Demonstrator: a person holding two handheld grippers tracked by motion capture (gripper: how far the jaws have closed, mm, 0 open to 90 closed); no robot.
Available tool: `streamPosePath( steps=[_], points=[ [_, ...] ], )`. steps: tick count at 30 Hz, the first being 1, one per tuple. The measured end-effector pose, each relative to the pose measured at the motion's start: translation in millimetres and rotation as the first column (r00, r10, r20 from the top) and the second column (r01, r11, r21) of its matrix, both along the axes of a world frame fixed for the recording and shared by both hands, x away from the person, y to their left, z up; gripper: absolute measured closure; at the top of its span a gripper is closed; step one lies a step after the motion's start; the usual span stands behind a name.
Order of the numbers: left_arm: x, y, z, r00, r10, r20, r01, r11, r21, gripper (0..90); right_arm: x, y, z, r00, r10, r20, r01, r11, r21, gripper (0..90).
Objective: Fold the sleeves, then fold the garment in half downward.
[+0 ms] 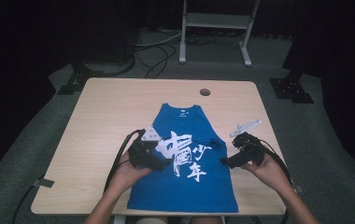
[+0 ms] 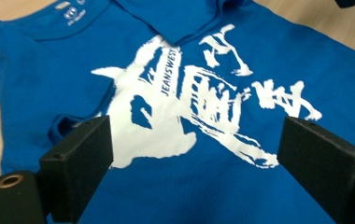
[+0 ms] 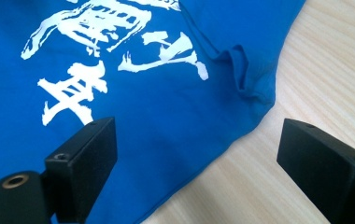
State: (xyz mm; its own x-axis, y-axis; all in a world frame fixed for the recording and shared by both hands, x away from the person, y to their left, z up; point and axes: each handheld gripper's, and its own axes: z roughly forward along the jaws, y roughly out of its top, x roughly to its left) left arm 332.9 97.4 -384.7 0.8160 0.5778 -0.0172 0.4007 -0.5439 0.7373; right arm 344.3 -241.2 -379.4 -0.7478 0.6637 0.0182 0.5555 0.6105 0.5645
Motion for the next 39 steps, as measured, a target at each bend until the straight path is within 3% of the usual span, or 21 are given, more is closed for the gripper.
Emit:
streamPosePath(
  steps=[13,20,27,39],
  points=[
    [9.2,5.6,2.1,1.0,0.008,-0.003,-0.008,0.9997,-0.025,10.0,12.3,8.8,4.0,1.0,-0.003,-0.006,0.003,1.0,-0.024,12.0],
    [15.1,7.0,10.4,0.9999,0.011,0.005,-0.011,0.9999,-0.011,10.0,20.2,13.7,4.7,0.9998,-0.007,-0.017,0.006,1.0,-0.031,12.0],
    [17.8,10.0,8.0,0.9998,0.016,-0.014,-0.016,0.9999,-0.005,10.0,22.0,17.0,2.7,0.9997,0.004,-0.022,-0.005,0.999,-0.039,12.0],
    [18.4,10.6,9.7,0.9999,0.012,-0.004,-0.012,0.9998,-0.016,10.0,20.8,16.1,5.2,0.9998,-0.006,-0.02,0.005,0.999,-0.038,12.0]
  ],
)
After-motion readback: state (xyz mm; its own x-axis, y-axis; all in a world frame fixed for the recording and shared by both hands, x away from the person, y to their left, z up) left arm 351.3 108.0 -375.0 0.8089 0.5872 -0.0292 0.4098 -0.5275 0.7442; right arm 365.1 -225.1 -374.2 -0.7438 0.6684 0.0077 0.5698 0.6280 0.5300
